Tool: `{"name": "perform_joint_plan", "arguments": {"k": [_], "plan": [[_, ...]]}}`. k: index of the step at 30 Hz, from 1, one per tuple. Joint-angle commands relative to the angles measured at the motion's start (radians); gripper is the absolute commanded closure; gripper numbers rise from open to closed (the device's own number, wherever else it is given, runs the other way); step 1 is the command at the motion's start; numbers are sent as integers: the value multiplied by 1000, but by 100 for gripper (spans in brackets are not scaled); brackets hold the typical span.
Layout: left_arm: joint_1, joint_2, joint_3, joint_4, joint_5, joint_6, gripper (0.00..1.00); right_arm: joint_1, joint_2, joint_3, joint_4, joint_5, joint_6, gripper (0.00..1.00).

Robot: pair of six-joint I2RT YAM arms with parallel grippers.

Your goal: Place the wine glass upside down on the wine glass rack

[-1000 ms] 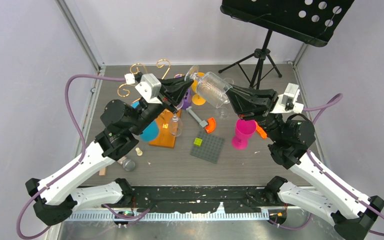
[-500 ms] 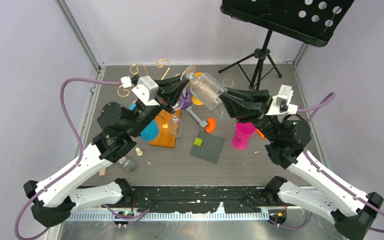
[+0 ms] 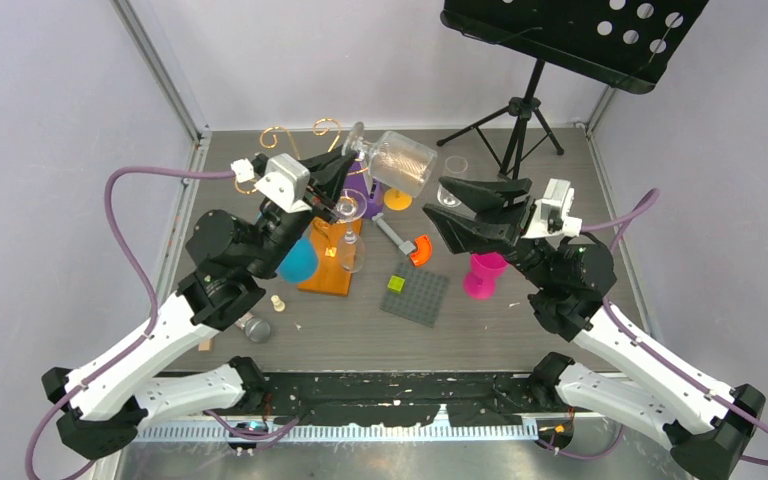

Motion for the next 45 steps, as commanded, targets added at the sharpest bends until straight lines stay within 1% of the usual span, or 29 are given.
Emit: {"name": "perform_joint_plan", "arguments": {"k": [1,6,11,13,18,22,26,30,31,32,34,37,40,43,45], "plan": [[4,-75,2,84,-123,114,100,11,-56,-15,32,-11,-72,40],[4,-144,-19,54,-161,210,100,11,-73,-25,17,17,-110,38],[5,-205,-37,3,-181,305,100,11,-48,-18,0,36,-110,38],[5,-231,-42,-26,-185,364,100,11,-38,-8,-15,49,-111,38],[5,-310,-32,-164,-210,496,100,11,-7,40,-115,52,-135,39],[5,-360,-4,-348,-173,612,100,11,13,75,-167,32,-156,39],[5,-421,-1,-423,-166,672,100,11,27,86,-181,5,-165,39],[4,-465,45,-497,-185,688,100,11,38,103,-217,-17,-191,39],[4,-476,63,-540,-141,702,100,11,41,104,-220,-19,-199,39],[5,-492,82,-619,-95,734,100,11,42,105,-220,-22,-201,39],[4,-520,92,-689,-41,771,100,11,47,104,-220,-23,-205,39],[4,-532,125,-823,-29,810,100,10,54,102,-211,-23,-201,39],[4,-527,146,-941,-53,873,100,11,60,99,-200,-24,-187,40],[4,-528,128,-969,-49,926,100,11,66,99,-199,-26,-182,40],[5,-526,118,-955,-4,940,100,11,68,102,-201,-25,-181,40]]}}
